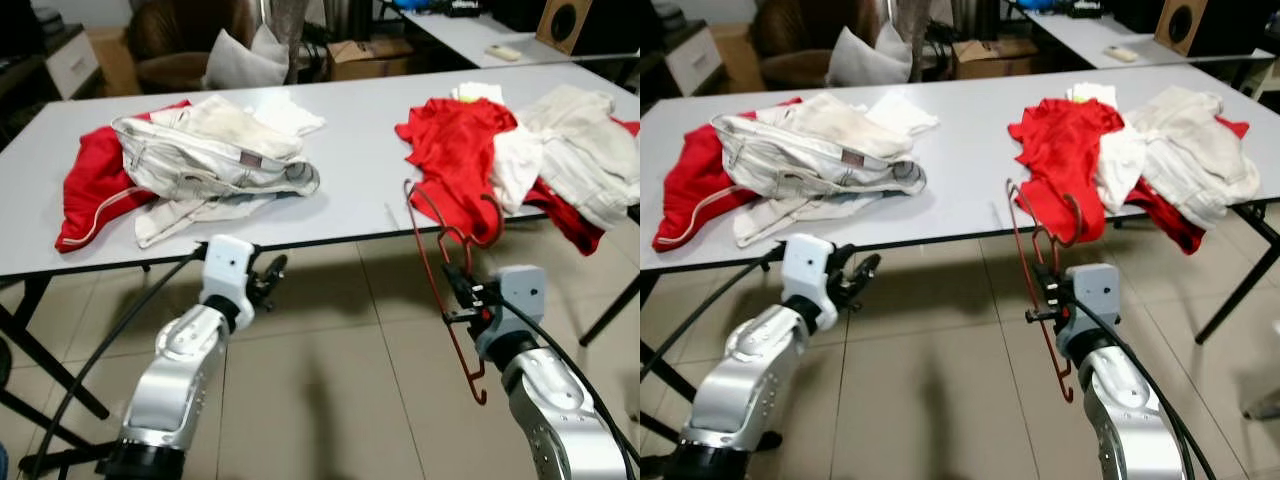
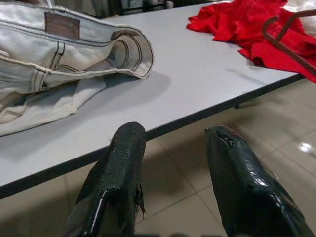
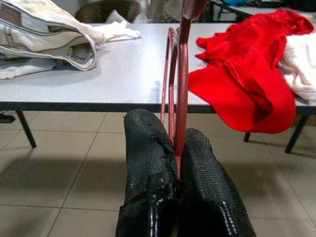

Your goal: Hang hanger

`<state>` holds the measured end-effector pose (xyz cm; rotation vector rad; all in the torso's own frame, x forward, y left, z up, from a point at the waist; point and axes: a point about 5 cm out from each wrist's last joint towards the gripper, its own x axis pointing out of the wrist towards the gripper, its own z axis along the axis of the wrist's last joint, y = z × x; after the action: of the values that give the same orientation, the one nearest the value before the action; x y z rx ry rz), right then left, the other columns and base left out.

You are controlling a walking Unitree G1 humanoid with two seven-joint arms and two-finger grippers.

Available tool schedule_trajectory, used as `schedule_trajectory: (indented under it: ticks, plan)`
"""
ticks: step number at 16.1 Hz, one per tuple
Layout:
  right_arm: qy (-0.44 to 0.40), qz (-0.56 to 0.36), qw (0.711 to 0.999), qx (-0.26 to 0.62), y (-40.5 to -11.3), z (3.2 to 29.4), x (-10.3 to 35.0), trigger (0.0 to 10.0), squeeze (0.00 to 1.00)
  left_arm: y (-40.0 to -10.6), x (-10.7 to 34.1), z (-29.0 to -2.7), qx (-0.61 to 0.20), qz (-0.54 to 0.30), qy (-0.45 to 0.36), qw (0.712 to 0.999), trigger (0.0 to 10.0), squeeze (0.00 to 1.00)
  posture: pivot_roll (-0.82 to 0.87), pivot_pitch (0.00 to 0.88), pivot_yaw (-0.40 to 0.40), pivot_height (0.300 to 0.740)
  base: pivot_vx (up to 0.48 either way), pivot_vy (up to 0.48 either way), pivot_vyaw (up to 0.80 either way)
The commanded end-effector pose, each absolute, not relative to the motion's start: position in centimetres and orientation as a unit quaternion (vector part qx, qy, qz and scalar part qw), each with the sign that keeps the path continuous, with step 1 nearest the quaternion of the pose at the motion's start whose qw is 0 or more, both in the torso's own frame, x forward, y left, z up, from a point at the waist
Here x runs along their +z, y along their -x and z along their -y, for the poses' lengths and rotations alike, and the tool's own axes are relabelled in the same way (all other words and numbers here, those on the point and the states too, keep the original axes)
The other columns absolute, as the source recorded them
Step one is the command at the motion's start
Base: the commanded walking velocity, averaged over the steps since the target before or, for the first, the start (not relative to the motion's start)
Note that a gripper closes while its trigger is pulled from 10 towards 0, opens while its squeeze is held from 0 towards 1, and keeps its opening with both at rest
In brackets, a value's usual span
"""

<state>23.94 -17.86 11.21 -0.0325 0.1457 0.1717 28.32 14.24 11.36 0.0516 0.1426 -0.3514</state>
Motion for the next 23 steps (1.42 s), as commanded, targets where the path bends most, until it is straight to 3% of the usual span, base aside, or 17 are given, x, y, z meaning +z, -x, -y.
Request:
schedule_trajectory:
  ticks: [1, 5, 10, 23]
  plan:
    - [0.021, -0.064, 0.994, 0.090, -24.1, 17.9, 11.8, 10.0, 0.00, -28.4, 11.6, -14.0, -0.178, -0.064, -0.029, 0.982, 10.0, 0.00, -0.16, 0.000, 0.055, 0.719, 0.000, -0.251, 0.00]
    - [0.084, -0.084, 0.986, 0.118, -24.1, 17.5, 11.1, 10.0, 0.00, -28.4, 12.0, -13.6, -0.182, -0.051, -0.019, 0.982, 10.0, 0.00, -0.16, 0.000, 0.052, 0.719, 0.000, -0.063, 0.00]
    - [0.039, -0.062, 0.992, 0.107, -24.6, 17.4, 11.7, 10.0, 0.00, -28.9, 12.5, -13.5, -0.186, -0.038, -0.030, 0.981, 10.0, 0.00, -0.16, 0.000, 0.049, 0.719, 0.000, 0.000, 0.00]
    - [0.001, -0.065, 0.994, 0.083, -24.3, 18.0, 11.7, 10.0, 0.00, -28.8, 12.4, -12.9, -0.214, -0.033, -0.021, 0.976, 10.0, 0.00, -0.17, 0.000, 0.052, 0.719, 0.310, 0.000, -0.78]
